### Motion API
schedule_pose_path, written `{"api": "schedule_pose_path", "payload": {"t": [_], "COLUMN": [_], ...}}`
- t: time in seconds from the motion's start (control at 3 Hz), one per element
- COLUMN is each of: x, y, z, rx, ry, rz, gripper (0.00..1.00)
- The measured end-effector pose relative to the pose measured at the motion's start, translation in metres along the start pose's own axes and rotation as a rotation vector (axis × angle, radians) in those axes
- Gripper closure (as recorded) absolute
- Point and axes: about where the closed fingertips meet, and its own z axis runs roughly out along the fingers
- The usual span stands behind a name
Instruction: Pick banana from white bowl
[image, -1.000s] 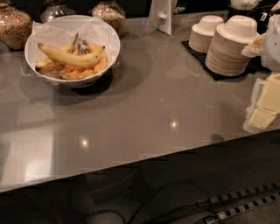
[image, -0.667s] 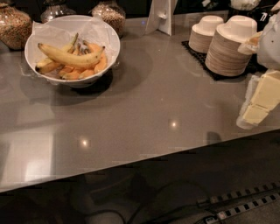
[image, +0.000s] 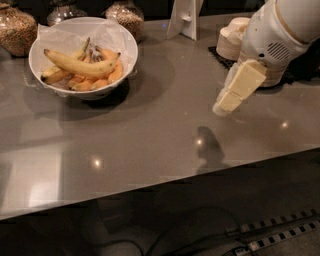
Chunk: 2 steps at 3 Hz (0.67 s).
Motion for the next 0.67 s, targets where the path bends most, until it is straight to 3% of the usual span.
{"api": "schedule_pose_path", "payload": {"t": [0.33, 0.67], "x": [-0.060, -0.135], "y": [-0.027, -0.040], "z": [0.035, 0.072], "rx": [0.020, 0.026], "ry": [-0.130, -0.232], "rz": [-0.043, -0.105], "gripper": [0.00, 0.00]}}
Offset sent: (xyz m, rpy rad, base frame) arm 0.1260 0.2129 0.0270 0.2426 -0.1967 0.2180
